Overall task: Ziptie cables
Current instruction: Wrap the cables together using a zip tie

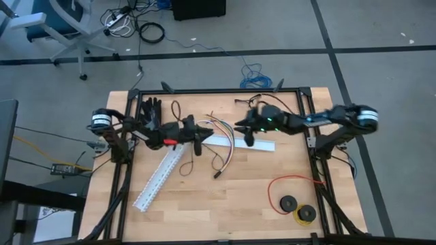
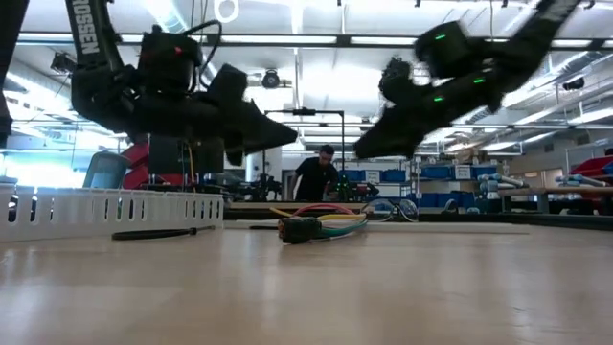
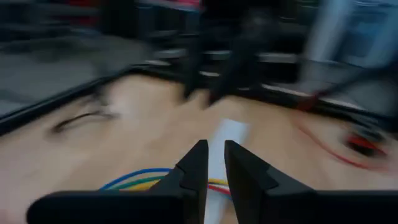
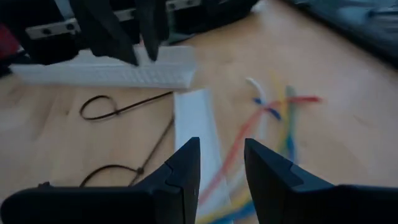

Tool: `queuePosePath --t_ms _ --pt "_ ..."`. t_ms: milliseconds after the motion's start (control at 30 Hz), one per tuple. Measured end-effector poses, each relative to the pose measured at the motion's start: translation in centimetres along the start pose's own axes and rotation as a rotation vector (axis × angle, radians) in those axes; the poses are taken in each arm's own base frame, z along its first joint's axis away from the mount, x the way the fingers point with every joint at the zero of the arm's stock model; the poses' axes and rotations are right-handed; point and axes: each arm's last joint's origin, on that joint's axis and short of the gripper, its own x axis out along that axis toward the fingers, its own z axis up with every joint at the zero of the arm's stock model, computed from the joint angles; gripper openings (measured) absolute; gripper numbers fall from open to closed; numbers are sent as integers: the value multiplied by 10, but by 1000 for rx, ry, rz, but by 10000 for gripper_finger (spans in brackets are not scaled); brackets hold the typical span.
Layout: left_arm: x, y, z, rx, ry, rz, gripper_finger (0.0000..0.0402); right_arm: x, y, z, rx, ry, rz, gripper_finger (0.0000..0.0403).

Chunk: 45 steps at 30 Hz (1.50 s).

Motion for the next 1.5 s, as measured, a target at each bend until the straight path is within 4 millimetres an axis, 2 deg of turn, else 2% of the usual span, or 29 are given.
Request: queuePosePath --t_ms 100,233,367,500,700,867,1033,1100,1333,1500 --pt "-1 5 -2 1 43 -132 55 27 -3 11 -3 104 94 112" --pt "-2 4 -3 4 72 -185 51 41 5 13 -27 353 107 112" --pt "-5 1 4 51 93 -176 51 34 27 17 -109 471 47 112" --pt "-13 -4 15 92 147 -149 51 20 52 20 -156 478 -54 112" --pt "-29 -22 20 153 295 -161 51 5 89 6 -273 486 -2 112" --pt "-35 -35 17 179 361 -189 51 13 106 -10 -430 501 41 112" --pt "-36 -41 14 168 379 -165 51 38 111 -22 -555 441 95 112" --pt "-36 -42 14 156 379 -144 51 45 113 -19 -593 424 117 112" --pt "-37 -41 12 133 395 -109 51 50 108 -9 -653 401 111 112" --pt "-37 -41 12 137 401 -110 51 49 103 -10 -647 435 109 112"
